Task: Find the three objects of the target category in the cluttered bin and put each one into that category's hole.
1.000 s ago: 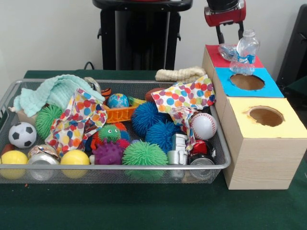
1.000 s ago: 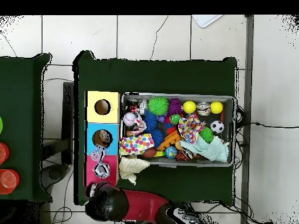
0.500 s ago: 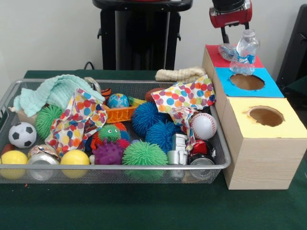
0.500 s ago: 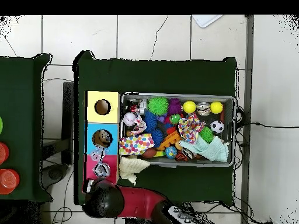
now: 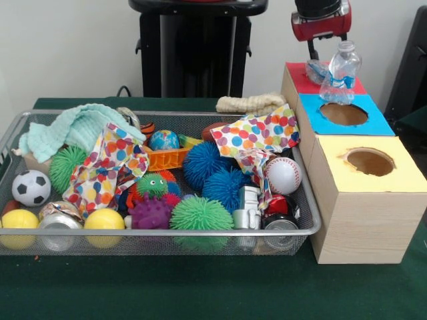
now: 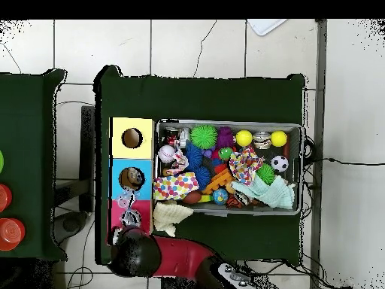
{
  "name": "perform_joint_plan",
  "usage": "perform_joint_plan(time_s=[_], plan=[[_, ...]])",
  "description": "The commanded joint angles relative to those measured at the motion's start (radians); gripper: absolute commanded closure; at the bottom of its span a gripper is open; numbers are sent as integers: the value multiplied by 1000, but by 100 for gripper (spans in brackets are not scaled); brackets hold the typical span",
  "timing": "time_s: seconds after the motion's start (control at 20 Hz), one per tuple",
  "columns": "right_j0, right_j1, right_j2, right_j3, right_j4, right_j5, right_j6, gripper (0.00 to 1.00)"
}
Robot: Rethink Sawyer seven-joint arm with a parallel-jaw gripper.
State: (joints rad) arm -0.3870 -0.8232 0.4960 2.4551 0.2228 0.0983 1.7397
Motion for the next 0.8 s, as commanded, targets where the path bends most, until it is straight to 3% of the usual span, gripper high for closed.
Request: perform_joint_plan(time_s=[0.05,0.8], plan=[[-5,-5,-37,-160,60,67,176,0],[-31,-18,5,-146,71,65,197,0]])
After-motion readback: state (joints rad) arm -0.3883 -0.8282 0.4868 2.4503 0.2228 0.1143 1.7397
